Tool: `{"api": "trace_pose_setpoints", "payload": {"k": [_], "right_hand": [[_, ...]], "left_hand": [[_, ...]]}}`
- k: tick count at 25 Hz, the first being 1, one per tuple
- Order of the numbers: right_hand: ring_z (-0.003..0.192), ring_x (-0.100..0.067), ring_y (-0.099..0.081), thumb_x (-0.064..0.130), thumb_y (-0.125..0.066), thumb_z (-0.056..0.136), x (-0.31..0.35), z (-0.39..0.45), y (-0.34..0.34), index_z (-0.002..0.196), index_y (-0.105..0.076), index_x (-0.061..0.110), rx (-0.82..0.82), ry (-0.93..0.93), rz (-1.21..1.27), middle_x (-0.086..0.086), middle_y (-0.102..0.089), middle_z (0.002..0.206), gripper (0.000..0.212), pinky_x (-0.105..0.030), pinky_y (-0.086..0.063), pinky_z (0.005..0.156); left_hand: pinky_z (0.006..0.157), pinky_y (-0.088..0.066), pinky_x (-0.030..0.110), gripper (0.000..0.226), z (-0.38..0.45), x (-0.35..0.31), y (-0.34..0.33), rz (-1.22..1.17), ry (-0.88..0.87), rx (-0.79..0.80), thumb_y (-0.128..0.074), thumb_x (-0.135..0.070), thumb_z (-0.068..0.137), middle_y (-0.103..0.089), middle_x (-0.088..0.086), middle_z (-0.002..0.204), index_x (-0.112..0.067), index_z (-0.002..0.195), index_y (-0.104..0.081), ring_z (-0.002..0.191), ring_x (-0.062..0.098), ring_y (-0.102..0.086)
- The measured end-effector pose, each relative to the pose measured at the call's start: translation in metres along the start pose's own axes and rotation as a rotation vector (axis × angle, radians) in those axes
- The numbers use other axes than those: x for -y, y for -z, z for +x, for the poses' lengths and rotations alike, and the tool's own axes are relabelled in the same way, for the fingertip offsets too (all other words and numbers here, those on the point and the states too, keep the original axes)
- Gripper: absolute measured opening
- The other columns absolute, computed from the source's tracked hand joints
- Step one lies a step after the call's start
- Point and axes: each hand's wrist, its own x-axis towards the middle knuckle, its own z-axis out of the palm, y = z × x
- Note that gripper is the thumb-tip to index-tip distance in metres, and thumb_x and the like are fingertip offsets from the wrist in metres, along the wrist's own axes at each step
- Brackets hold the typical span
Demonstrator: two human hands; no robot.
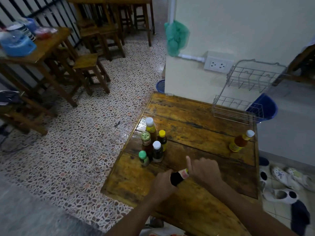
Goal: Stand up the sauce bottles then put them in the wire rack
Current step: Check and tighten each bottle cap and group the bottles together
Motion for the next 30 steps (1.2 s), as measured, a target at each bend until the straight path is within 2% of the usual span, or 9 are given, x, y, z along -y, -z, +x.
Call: {"api": "trace_pose_setpoints", "payload": {"k": [3, 5, 11, 14, 17, 22, 25, 27, 30], "right_hand": [[0.051, -0.018, -0.058, 0.053, -0.023, 0.105, 0.010, -0.002, -0.018, 0.057, -0.054, 0.017, 0.153, -0.209, 0.122, 0.003, -0.052, 0.055, 0.068, -0.024, -0.031, 0.044], [0.061, -0.021, -0.061, 0.059, -0.017, 0.104, 0.014, 0.002, -0.015, 0.069, -0.062, 0.016, 0.257, -0.267, 0.215, -0.001, -0.060, 0.067, 0.071, -0.030, -0.043, 0.054], [0.067, -0.013, -0.058, 0.067, -0.026, 0.098, 0.005, 0.011, 0.016, 0.097, -0.053, 0.023, 0.186, 0.097, 0.522, 0.004, -0.059, 0.080, 0.052, -0.036, -0.048, 0.058], [0.073, -0.007, -0.053, 0.065, -0.029, 0.099, -0.001, 0.012, 0.024, 0.100, -0.055, 0.026, 0.088, 0.318, 0.394, 0.009, -0.057, 0.086, 0.046, -0.031, -0.047, 0.061], [0.064, -0.014, -0.052, 0.040, -0.038, 0.104, 0.001, 0.009, 0.022, 0.089, -0.059, 0.019, -0.069, 0.500, 0.155, 0.003, -0.056, 0.077, 0.033, -0.032, -0.047, 0.053], [0.059, -0.020, -0.052, 0.043, -0.002, 0.102, 0.010, 0.013, 0.027, 0.103, -0.051, 0.015, 0.066, 0.331, 0.152, 0.000, -0.055, 0.076, 0.057, -0.036, -0.041, 0.052], [0.072, -0.024, -0.056, 0.032, -0.029, 0.105, 0.018, 0.017, 0.029, 0.108, -0.057, 0.010, 0.160, 0.039, 0.167, -0.004, -0.056, 0.083, 0.036, -0.038, -0.051, 0.064], [0.079, -0.025, -0.061, 0.019, -0.047, 0.103, 0.022, 0.023, 0.034, 0.115, -0.055, 0.004, 0.197, -0.001, 0.117, -0.012, -0.060, 0.098, 0.022, -0.035, -0.051, 0.060], [0.063, -0.015, -0.053, 0.029, -0.036, 0.109, 0.017, 0.027, 0.038, 0.107, -0.058, 0.008, 0.256, -0.068, 0.358, -0.005, -0.057, 0.081, 0.031, -0.033, -0.040, 0.058]], "left_hand": [[0.069, -0.056, 0.033, 0.034, 0.002, 0.011, 0.003, 0.136, -0.031, -0.009, -0.077, -0.032, 0.079, -0.073, -0.005, 0.102, -0.026, 0.109, -0.062, 0.090, 0.016, -0.069], [0.066, -0.052, 0.031, 0.030, 0.003, 0.016, 0.008, 0.157, -0.047, -0.034, -0.077, -0.033, 0.079, -0.072, -0.007, 0.099, -0.027, 0.103, -0.059, 0.087, 0.015, -0.067], [0.053, -0.035, 0.024, 0.036, 0.011, 0.024, 0.027, -0.053, -0.093, 0.045, -0.077, -0.036, 0.069, -0.057, -0.017, 0.077, -0.040, 0.087, -0.046, 0.069, 0.004, -0.055], [0.055, -0.036, 0.017, 0.038, 0.011, 0.026, 0.027, -0.136, -0.095, 0.057, -0.078, -0.036, 0.068, -0.061, -0.020, 0.079, -0.048, 0.087, -0.048, 0.071, -0.003, -0.058], [0.052, -0.035, 0.009, 0.035, 0.008, 0.023, 0.029, -0.203, -0.132, 0.120, -0.076, -0.038, 0.067, -0.063, -0.027, 0.080, -0.055, 0.085, -0.051, 0.072, -0.009, -0.059], [0.058, -0.040, 0.011, 0.042, 0.002, 0.017, 0.024, -0.217, -0.062, 0.053, -0.083, -0.027, 0.072, -0.064, -0.024, 0.082, -0.055, 0.089, -0.056, 0.075, -0.005, -0.060], [0.069, -0.049, 0.025, 0.043, 0.003, 0.009, 0.019, -0.100, -0.013, -0.081, -0.084, -0.024, 0.077, -0.071, -0.011, 0.103, -0.035, 0.114, -0.062, 0.092, 0.009, -0.066], [0.063, -0.048, 0.026, 0.038, 0.004, 0.006, 0.016, -0.075, -0.007, -0.124, -0.081, -0.028, 0.080, -0.071, -0.009, 0.100, -0.031, 0.113, -0.061, 0.088, 0.011, -0.065], [0.061, -0.048, 0.025, 0.041, 0.005, 0.006, 0.014, -0.083, -0.008, -0.115, -0.079, -0.030, 0.081, -0.072, -0.009, 0.102, -0.029, 0.118, -0.062, 0.090, 0.013, -0.067]]}}
